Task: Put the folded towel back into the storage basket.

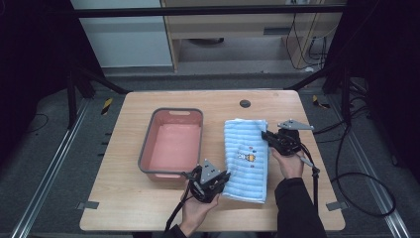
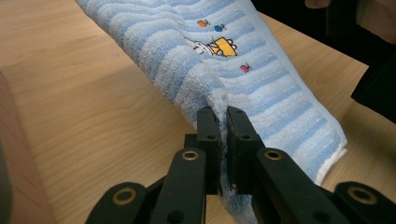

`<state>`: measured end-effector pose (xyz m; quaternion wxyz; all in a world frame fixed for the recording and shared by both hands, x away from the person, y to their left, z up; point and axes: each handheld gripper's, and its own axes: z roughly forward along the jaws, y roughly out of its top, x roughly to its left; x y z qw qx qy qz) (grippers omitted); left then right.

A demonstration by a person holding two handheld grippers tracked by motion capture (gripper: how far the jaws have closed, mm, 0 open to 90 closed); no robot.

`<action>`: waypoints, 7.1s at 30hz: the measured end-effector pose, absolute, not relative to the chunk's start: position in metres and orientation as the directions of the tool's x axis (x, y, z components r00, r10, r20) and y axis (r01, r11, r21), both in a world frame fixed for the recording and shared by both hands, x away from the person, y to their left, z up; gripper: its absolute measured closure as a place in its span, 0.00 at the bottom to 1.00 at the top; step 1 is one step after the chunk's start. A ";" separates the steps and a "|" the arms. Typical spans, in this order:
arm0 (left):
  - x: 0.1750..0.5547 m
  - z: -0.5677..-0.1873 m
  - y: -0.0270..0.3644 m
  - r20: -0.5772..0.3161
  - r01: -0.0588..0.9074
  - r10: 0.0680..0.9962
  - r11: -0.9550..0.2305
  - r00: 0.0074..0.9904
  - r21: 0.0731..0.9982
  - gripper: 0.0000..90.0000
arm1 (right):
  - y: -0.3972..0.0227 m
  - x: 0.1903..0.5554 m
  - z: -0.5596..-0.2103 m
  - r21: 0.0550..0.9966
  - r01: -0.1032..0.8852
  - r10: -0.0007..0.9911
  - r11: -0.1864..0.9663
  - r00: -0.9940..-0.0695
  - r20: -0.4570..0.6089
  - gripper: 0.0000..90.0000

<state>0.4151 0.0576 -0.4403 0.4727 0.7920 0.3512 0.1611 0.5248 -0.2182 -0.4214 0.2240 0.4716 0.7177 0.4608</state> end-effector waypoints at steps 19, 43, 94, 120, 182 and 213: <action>0.418 -0.399 0.076 -0.044 0.340 0.718 -0.274 0.695 0.900 0.95 | -0.194 0.522 -0.363 0.922 0.360 0.878 0.144 -0.475 0.049 0.93; 0.424 -0.364 0.122 -0.020 0.291 0.757 -0.226 0.653 0.930 0.95 | -0.150 0.535 -0.326 0.940 0.301 0.867 0.159 -0.499 0.013 0.93; 0.445 -0.360 0.232 -0.023 0.315 0.872 -0.152 0.490 0.937 0.95 | -0.027 0.582 -0.323 0.946 0.277 0.809 0.170 -0.588 0.027 0.93; 0.467 -0.387 0.251 -0.032 0.387 0.900 -0.154 0.435 0.909 0.95 | 0.009 0.611 -0.352 0.928 0.302 0.790 0.217 -0.613 0.015 0.93; 0.476 -0.440 0.240 0.028 0.522 0.908 -0.265 0.417 0.810 0.88 | 0.021 0.622 -0.434 0.810 0.466 0.787 0.355 -0.617 0.011 0.87; 0.460 -0.415 0.250 -0.014 0.445 0.886 -0.220 0.464 0.868 0.59 | -0.065 0.574 -0.390 0.898 0.377 0.834 0.226 -0.551 0.022 0.35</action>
